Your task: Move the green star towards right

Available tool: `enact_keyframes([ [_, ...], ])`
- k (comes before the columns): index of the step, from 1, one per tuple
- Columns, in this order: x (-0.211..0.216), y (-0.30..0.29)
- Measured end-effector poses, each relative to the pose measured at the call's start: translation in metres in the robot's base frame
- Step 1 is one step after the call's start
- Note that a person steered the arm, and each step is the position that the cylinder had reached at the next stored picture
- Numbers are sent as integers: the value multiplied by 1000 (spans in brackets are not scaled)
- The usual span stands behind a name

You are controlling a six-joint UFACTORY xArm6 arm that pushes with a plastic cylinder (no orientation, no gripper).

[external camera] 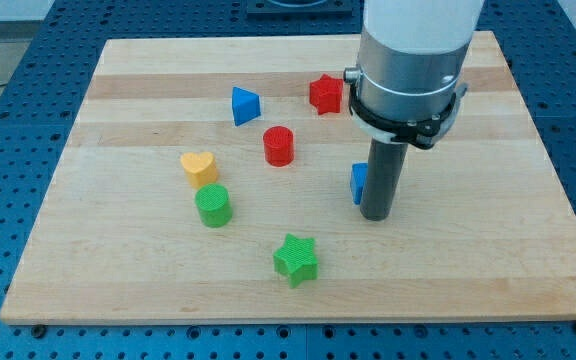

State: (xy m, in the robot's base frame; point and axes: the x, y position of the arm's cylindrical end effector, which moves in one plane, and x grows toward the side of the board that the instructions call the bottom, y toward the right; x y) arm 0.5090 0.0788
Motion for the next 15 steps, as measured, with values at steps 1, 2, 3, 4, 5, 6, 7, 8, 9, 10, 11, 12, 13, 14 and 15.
enact_keyframes([
  [1, 2, -8],
  [2, 3, -31],
  [3, 11, -54],
  [4, 16, -78],
  [5, 16, -105],
  [6, 31, -119],
  [7, 43, -120],
  [8, 54, -115],
  [9, 60, -127],
  [10, 69, -134],
  [11, 74, -126],
  [12, 74, -109],
  [13, 74, -106],
  [14, 74, -105],
  [15, 74, -87],
])
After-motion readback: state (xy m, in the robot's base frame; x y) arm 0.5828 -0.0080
